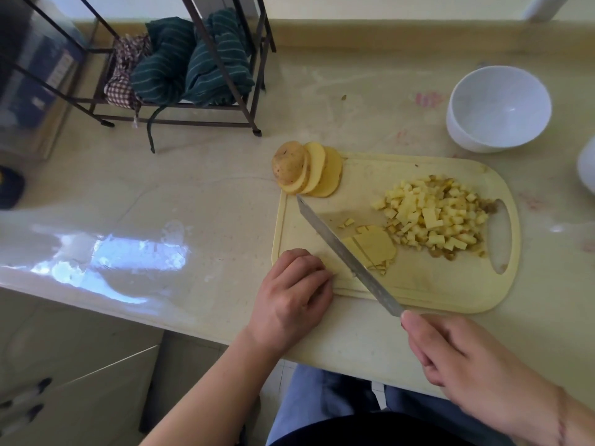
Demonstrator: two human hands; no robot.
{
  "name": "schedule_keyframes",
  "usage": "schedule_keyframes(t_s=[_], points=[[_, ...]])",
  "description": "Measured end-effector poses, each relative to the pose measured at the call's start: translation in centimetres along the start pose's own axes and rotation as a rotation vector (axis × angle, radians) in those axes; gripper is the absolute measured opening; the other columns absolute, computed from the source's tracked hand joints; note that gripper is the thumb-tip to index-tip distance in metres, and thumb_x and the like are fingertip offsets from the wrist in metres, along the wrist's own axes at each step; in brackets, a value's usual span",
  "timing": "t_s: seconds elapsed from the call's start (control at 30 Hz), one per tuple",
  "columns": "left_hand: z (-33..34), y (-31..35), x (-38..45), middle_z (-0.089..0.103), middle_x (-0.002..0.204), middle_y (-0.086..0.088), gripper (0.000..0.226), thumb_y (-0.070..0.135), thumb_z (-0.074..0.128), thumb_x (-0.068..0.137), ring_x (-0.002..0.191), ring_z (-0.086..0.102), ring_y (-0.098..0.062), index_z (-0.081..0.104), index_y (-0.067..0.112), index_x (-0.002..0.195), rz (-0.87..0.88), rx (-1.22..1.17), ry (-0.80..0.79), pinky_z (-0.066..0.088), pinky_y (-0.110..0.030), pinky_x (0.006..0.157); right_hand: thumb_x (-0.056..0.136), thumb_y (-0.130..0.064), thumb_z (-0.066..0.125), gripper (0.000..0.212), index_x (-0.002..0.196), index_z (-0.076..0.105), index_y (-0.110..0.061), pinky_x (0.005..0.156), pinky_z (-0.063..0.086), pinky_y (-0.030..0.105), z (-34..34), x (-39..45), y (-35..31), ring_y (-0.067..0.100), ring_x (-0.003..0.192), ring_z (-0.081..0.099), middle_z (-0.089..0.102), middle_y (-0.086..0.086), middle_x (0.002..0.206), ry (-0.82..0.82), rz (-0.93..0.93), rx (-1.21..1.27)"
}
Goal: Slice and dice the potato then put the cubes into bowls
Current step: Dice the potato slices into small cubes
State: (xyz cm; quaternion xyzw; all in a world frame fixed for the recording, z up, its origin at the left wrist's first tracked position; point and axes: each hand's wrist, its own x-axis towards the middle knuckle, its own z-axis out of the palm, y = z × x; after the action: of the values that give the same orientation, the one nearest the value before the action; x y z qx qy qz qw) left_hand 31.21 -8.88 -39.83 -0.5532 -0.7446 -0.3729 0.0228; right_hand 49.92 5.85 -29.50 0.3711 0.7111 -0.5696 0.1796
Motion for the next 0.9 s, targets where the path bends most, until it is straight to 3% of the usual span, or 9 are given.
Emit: schedule_keyframes(t_s=[0.3, 0.43, 0.6, 0.77, 0.9], points=[[-0.3, 0.0, -0.5, 0.072, 0.095, -0.015, 0.006, 0.002, 0.076, 0.087, 0.09, 0.066, -0.034, 0.078, -0.004, 0.089, -0.017, 0.02, -0.023, 0.054, -0.038, 0.082, 0.071, -0.083, 0.027, 0.078, 0.067, 0.04, -0.006, 0.053, 0.034, 0.025, 0.5, -0.6, 0.1, 0.004, 0.046, 0.038, 0.04, -0.003, 0.049, -0.049, -0.028, -0.065], [-0.2, 0.0, -0.5, 0.072, 0.096, -0.015, 0.006, 0.002, 0.076, 0.086, 0.091, 0.065, -0.034, 0.078, -0.003, 0.089, -0.013, 0.036, -0.02, 0.054, -0.038, 0.083, 0.08, -0.076, 0.027, 0.069, 0.061, 0.041, -0.011, 0.054, 0.038, 0.024, 0.5, -0.7, -0.1, 0.005, 0.045, 0.047, 0.049, -0.003, 0.046, -0.046, 0.002, -0.063], [-0.1, -0.1, -0.5, 0.073, 0.097, -0.015, 0.008, 0.003, 0.074, 0.089, 0.092, 0.067, -0.034, 0.078, -0.004, 0.09, -0.01, 0.03, -0.024, 0.055, -0.038, 0.083, 0.073, -0.07, 0.029, 0.054, 0.055, 0.047, -0.022, 0.051, 0.038, 0.015, 0.4, -1.3, -1.0, 0.007, 0.047, 0.053, 0.059, -0.008, 0.048, -0.044, 0.033, -0.083], [-0.1, -0.2, -0.5, 0.073, 0.099, -0.016, 0.009, 0.002, 0.072, 0.09, 0.092, 0.068, -0.035, 0.078, -0.004, 0.092, -0.004, 0.018, -0.033, 0.055, -0.039, 0.083, 0.073, -0.072, 0.025, 0.06, 0.056, 0.042, -0.017, 0.053, 0.039, 0.018, 0.8, -0.7, -1.0, 0.006, 0.048, 0.053, 0.058, -0.007, 0.049, -0.011, 0.006, -0.143], [-0.1, -0.3, -0.5, 0.073, 0.101, -0.016, 0.008, 0.001, 0.072, 0.09, 0.093, 0.067, -0.035, 0.078, -0.004, 0.093, -0.004, 0.011, -0.041, 0.055, -0.04, 0.083, 0.077, -0.073, 0.025, 0.063, 0.058, 0.039, -0.015, 0.053, 0.037, 0.027, 1.7, 0.7, -0.8, 0.009, 0.045, 0.042, 0.045, -0.002, 0.048, 0.044, -0.065, -0.17]])
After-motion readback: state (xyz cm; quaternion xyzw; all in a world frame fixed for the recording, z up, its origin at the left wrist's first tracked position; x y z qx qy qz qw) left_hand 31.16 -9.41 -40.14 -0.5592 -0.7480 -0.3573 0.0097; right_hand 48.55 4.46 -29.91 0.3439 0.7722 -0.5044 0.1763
